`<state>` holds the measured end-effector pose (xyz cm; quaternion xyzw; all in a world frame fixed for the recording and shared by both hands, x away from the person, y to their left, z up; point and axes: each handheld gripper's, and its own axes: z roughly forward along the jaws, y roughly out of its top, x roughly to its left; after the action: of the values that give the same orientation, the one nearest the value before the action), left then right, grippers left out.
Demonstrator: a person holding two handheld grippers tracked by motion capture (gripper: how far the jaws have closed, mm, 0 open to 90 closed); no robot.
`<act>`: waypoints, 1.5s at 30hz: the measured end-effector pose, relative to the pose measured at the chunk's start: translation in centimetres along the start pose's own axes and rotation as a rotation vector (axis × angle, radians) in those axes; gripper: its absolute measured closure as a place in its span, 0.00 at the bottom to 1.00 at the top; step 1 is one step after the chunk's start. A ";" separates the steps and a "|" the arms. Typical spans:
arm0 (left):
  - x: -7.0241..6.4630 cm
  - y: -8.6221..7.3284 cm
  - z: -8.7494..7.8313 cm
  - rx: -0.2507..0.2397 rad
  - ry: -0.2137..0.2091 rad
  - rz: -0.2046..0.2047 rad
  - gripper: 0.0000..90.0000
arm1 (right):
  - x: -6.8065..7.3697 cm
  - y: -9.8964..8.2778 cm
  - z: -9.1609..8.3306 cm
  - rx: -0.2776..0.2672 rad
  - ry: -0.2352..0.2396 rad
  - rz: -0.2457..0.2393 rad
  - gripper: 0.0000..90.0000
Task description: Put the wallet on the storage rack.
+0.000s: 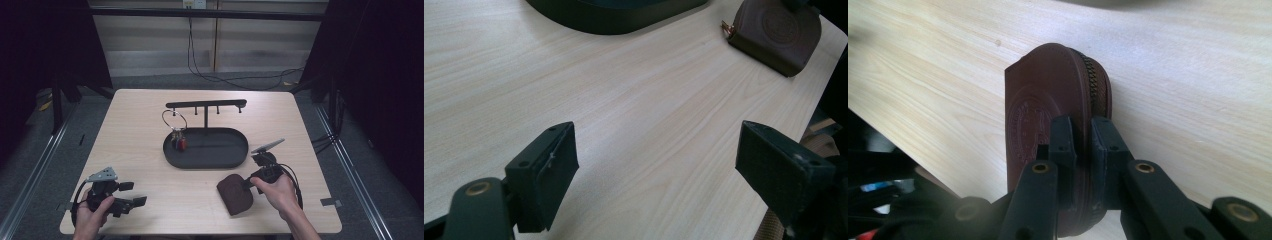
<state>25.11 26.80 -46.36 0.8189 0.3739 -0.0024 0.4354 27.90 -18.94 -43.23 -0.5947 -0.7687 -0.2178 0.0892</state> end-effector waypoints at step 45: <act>0.1 0.1 -0.1 -0.006 0.001 -0.003 0.19 | 2.2 4.0 -7.2 0.023 -0.275 -0.049 0.93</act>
<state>25.16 26.89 -46.25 0.8169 0.3755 -0.0017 0.4378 30.26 -19.35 -35.05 -0.5990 -0.7904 -0.1275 -0.0157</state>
